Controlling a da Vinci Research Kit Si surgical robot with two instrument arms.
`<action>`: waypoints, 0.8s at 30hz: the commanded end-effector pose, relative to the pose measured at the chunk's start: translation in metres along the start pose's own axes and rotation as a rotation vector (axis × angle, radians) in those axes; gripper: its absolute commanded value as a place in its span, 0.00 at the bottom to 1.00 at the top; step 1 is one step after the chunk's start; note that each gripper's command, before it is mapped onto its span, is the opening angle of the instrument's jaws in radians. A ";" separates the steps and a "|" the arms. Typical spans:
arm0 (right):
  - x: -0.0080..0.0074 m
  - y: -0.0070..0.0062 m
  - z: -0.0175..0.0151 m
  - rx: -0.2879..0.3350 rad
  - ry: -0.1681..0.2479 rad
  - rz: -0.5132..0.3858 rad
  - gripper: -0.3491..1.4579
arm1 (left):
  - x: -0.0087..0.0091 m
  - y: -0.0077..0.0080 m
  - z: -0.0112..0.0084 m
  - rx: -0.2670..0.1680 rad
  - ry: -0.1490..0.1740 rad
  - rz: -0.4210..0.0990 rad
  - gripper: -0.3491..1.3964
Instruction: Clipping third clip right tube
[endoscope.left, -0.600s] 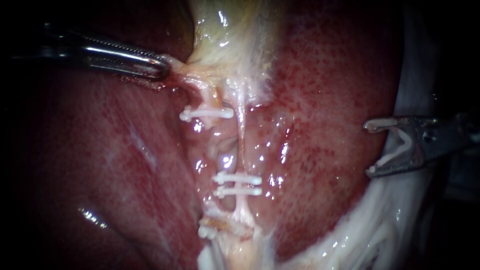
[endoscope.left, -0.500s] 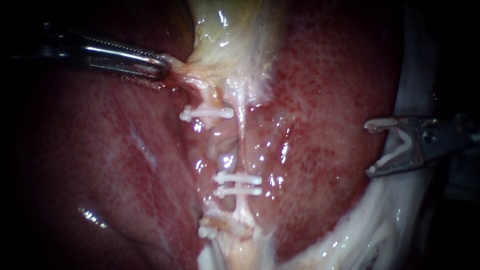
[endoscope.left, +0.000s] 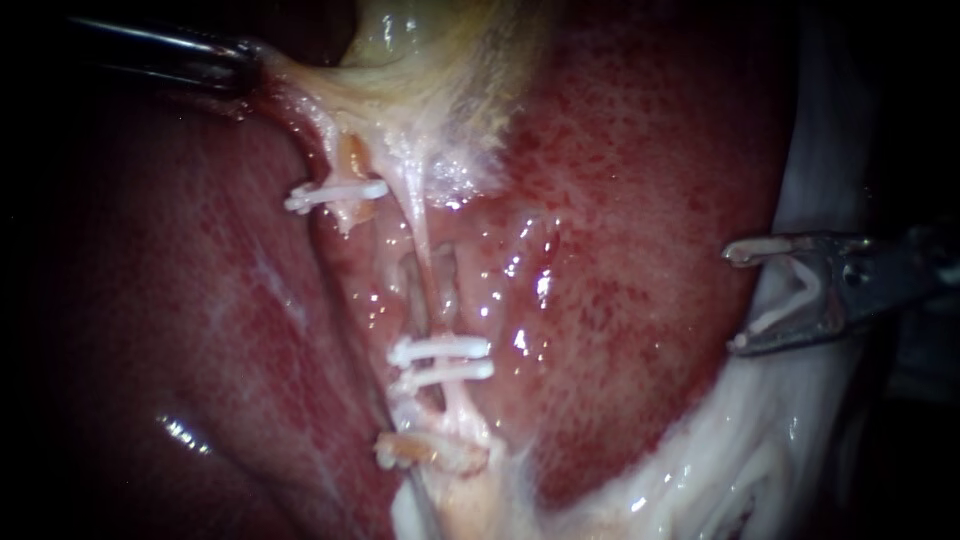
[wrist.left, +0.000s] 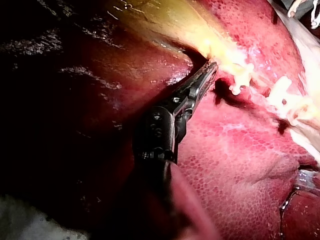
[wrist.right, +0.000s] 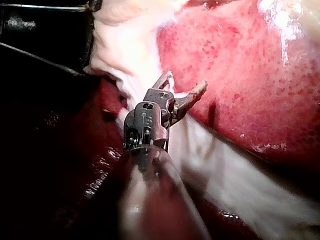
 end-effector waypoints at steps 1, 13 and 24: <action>0.0005 -0.0001 0.0005 0.008 0.026 0.023 0.47 | 0.0000 0.0000 0.0001 0.002 0.001 0.000 0.00; 0.0062 0.0018 0.0092 0.089 0.267 0.290 0.47 | 0.0002 0.0004 0.0004 0.006 0.002 -0.001 0.00; 0.0049 0.0036 0.0167 0.127 0.304 0.421 0.47 | 0.0002 0.0006 0.0003 0.006 0.002 0.004 0.00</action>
